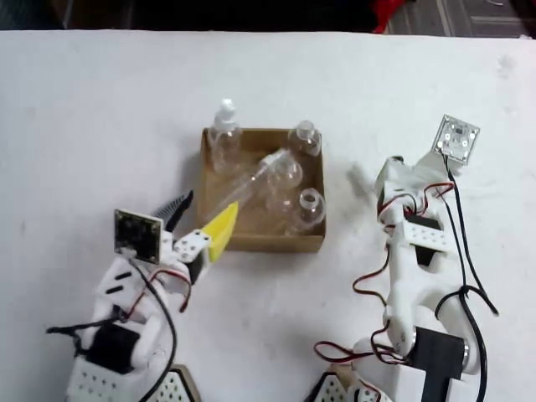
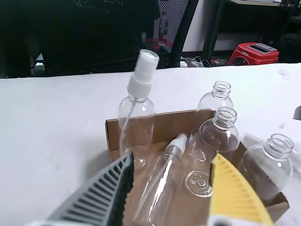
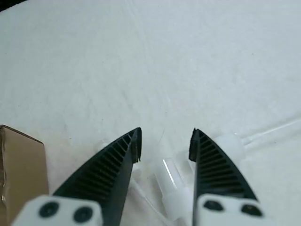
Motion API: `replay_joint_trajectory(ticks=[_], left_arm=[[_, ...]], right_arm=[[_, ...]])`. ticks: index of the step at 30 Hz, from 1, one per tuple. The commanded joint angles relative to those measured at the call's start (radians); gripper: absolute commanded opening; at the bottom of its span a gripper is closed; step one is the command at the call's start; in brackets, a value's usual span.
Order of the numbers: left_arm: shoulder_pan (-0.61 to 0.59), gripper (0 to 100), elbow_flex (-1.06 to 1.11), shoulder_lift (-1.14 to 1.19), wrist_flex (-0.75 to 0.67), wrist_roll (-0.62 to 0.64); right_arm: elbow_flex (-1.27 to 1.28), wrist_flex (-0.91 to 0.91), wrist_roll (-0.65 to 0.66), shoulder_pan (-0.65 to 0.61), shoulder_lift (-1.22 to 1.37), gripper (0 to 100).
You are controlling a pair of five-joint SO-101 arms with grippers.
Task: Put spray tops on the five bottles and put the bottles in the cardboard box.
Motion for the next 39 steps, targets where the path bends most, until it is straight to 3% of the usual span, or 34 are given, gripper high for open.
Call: replay_joint_trajectory(ticks=[1, 5, 7, 11, 17, 26, 29, 39], left_arm=[[-0.01, 19, -0.233, 0.01, 0.175, 0.006], [-0.01, 6, -0.397, 0.202, 0.236, -0.083], [-0.01, 5, -0.488, 0.383, 0.249, -0.101], [-0.007, 11, -0.715, 0.751, 0.333, -0.106], [0.004, 23, -1.059, 1.075, 0.534, -0.109], [-0.004, 25, -1.246, 1.495, 0.528, -0.138], [-0.001, 25, -1.254, 1.567, 0.473, -0.239], [-0.015, 25, -1.258, 1.761, 0.351, -0.253]], right_arm=[[-0.008, -0.024, 0.014, -0.008, -0.002, 14.9], [-0.006, -0.024, 0.014, -0.01, -0.002, 14.9], [-0.006, -0.024, 0.014, -0.01, -0.002, 14.9], [-0.006, -0.024, 0.014, -0.01, -0.002, 14.9], [-0.005, -0.024, 0.014, -0.01, -0.002, 14.9], [-0.005, -0.024, 0.014, -0.01, -0.002, 14.9], [-0.006, -0.024, 0.014, -0.01, -0.002, 14.9], [-0.006, -0.024, 0.014, -0.01, -0.002, 14.9]])
